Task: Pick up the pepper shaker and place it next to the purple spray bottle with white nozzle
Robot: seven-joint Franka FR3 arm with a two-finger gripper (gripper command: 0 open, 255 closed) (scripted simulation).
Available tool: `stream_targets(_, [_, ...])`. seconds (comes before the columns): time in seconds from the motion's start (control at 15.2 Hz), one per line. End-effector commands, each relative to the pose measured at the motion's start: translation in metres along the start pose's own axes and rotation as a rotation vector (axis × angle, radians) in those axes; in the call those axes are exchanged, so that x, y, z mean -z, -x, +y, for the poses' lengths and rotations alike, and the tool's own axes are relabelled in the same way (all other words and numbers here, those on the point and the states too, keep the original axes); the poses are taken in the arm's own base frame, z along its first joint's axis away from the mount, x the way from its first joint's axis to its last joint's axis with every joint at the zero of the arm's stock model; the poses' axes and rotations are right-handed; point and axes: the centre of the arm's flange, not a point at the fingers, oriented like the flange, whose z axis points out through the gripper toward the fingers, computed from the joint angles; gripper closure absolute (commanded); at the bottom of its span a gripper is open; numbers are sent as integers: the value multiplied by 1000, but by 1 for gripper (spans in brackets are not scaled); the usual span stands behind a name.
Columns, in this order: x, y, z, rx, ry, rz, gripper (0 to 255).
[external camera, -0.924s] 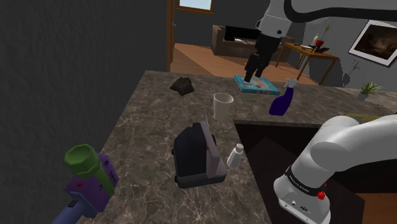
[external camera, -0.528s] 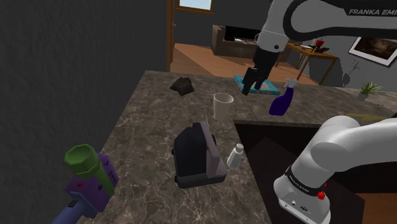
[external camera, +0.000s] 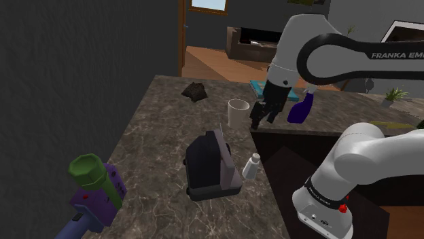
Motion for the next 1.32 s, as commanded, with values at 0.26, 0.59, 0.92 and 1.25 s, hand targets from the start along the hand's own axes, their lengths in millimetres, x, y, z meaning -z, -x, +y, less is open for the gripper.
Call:
stream_targets(0.26, [-58, 32, -38, -89, -13, -24, 0])
stream_targets(0.59, [-85, 36, -43, -97, -15, -26, 0])
stream_targets(0.92, [-104, 36, -43, -97, -15, -26, 0])
stream_targets(1.25, [-104, 36, -43, -97, -15, -26, 0])
